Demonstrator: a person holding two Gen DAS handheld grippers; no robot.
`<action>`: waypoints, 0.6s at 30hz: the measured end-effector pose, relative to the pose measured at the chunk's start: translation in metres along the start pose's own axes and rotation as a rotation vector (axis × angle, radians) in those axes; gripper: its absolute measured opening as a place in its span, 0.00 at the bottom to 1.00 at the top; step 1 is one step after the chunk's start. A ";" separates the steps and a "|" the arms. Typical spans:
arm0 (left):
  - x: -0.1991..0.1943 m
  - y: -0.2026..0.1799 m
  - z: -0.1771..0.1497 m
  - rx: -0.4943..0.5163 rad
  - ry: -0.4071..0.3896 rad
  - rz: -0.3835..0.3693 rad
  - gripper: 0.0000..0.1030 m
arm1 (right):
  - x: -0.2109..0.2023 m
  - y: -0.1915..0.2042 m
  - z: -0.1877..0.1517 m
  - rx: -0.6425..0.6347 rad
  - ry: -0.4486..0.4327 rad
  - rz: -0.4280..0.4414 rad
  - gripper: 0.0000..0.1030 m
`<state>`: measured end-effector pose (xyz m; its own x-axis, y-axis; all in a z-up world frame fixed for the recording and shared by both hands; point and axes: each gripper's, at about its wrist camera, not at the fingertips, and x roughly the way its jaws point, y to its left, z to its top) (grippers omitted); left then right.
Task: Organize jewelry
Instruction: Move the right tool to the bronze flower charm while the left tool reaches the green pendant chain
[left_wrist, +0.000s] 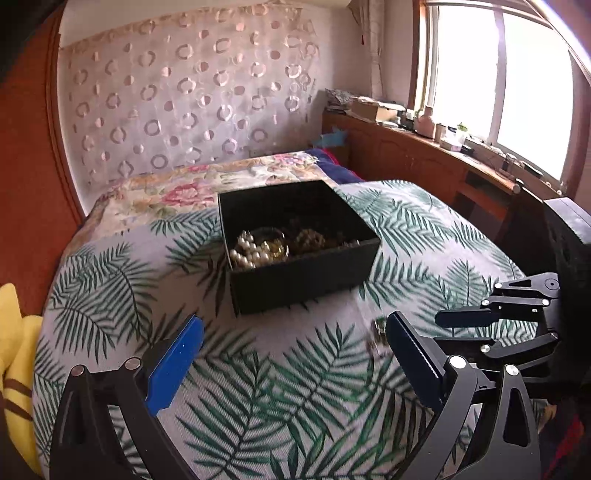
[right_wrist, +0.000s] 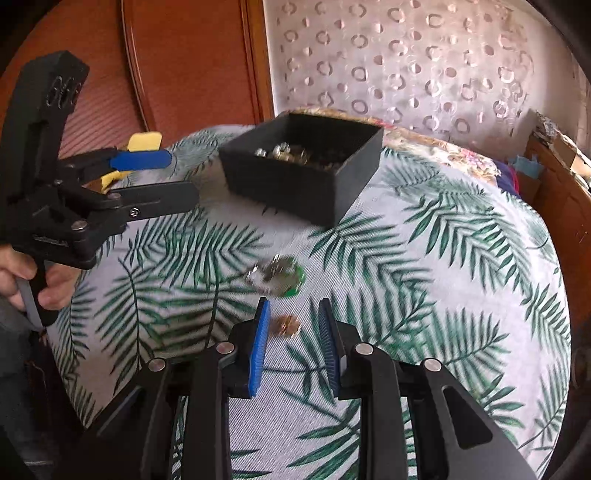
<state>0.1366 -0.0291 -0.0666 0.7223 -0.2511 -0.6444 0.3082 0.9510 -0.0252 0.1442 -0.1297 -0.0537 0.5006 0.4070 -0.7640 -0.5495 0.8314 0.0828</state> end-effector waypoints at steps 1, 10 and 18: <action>-0.001 0.000 -0.003 0.001 0.004 -0.002 0.93 | 0.002 0.001 -0.001 -0.002 0.006 -0.002 0.28; 0.002 -0.001 -0.016 -0.004 0.036 -0.013 0.93 | 0.008 0.012 -0.003 -0.063 0.031 -0.053 0.29; 0.006 -0.004 -0.017 0.001 0.054 -0.020 0.93 | 0.004 0.010 -0.005 -0.080 0.028 -0.026 0.16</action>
<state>0.1291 -0.0317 -0.0832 0.6815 -0.2597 -0.6842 0.3225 0.9458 -0.0378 0.1375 -0.1213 -0.0592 0.4975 0.3741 -0.7827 -0.5889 0.8081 0.0120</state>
